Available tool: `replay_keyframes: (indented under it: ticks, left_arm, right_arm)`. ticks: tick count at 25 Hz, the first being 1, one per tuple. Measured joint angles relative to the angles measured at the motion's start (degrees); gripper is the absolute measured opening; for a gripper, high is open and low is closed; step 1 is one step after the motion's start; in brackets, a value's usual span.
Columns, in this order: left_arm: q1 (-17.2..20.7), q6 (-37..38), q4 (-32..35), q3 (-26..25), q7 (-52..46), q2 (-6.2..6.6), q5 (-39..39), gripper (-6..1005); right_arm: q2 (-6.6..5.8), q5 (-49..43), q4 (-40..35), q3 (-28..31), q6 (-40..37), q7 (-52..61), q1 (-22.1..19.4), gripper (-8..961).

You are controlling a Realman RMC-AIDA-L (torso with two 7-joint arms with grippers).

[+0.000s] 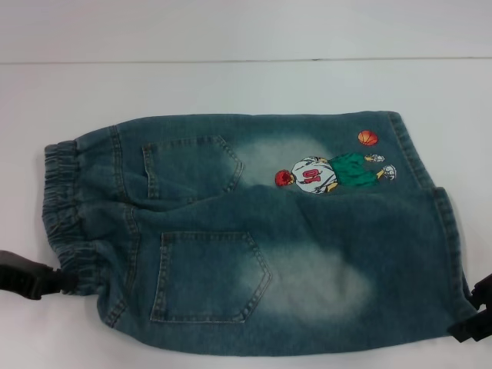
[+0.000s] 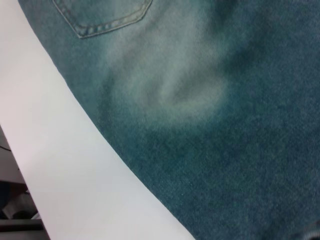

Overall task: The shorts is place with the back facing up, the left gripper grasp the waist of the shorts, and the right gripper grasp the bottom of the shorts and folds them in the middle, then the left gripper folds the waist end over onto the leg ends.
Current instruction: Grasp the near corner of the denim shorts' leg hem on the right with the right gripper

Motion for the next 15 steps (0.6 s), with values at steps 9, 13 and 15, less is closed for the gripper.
replay_keyframes:
  ticks: [9,13,15]
  left_arm:
    - [0.03,-0.06,0.03,0.00,0.09,0.00,-0.08,58]
    - [0.33,-0.06,0.10,0.00,0.10,0.00,-0.70,59]
    - [0.40,-0.06,0.10,0.00,0.11,0.00,-0.90,59]
  right_arm:
    - [0.10,-0.12,-0.10,-0.44,0.19,-0.15,-0.24,344]
    - [0.09,-0.09,-0.48,-0.38,0.03,-0.39,-0.35,150]
    - [0.09,0.02,-0.61,-0.37,0.01,-0.55,-0.49,109]
